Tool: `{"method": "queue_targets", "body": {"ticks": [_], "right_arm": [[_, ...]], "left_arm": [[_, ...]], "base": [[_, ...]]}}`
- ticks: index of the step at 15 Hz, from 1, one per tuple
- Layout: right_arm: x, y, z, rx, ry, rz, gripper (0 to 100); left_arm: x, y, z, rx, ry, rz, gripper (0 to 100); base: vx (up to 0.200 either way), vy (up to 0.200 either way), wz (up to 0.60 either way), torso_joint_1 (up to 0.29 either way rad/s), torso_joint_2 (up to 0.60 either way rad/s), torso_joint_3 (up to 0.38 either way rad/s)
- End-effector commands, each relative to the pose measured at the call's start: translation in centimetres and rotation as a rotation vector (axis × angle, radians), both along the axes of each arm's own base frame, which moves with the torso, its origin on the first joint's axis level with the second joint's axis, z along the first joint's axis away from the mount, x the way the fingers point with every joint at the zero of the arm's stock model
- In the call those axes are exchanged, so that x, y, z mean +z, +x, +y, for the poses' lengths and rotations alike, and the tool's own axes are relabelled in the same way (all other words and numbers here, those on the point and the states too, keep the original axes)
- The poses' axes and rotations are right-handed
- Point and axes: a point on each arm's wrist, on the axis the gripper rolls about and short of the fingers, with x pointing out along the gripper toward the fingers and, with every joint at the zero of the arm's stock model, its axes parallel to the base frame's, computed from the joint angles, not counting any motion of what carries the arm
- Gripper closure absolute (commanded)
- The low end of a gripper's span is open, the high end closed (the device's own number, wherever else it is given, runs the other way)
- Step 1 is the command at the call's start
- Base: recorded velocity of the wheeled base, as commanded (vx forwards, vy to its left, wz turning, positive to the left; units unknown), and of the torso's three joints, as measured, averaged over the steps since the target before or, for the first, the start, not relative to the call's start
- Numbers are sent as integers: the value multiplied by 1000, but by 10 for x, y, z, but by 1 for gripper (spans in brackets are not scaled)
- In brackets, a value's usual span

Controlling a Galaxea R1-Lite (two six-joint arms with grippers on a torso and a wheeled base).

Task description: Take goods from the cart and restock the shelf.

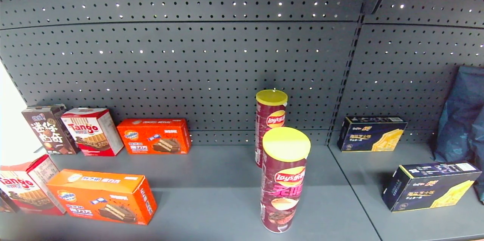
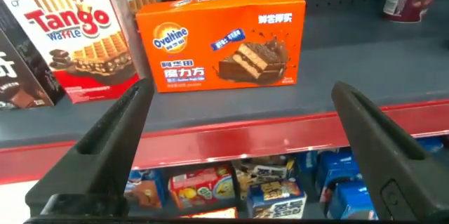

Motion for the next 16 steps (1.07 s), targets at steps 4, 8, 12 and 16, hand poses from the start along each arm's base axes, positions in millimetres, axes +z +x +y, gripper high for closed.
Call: {"method": "queue_targets", "body": {"ticks": [4, 8, 12, 16], "right_arm": [[0, 0, 0, 6, -3, -1, 0], [0, 0, 0, 6, -2, -1, 0], [0, 0, 0, 6, -2, -1, 0], [0, 0, 0, 6, -2, -1, 0]], "left_arm": [[-6, 2, 1, 56, 24, 24, 0], [-6, 2, 1, 59, 8, 22, 0], [-6, 2, 1, 57, -25, 23, 0], [-6, 2, 1, 60, 2, 22, 0]], "base": [[0, 0, 0, 0, 0, 0], [0, 0, 0, 0, 0, 0], [-100, 0, 0, 1, 4, 1], [0, -50, 0, -4, -3, 1]]}}
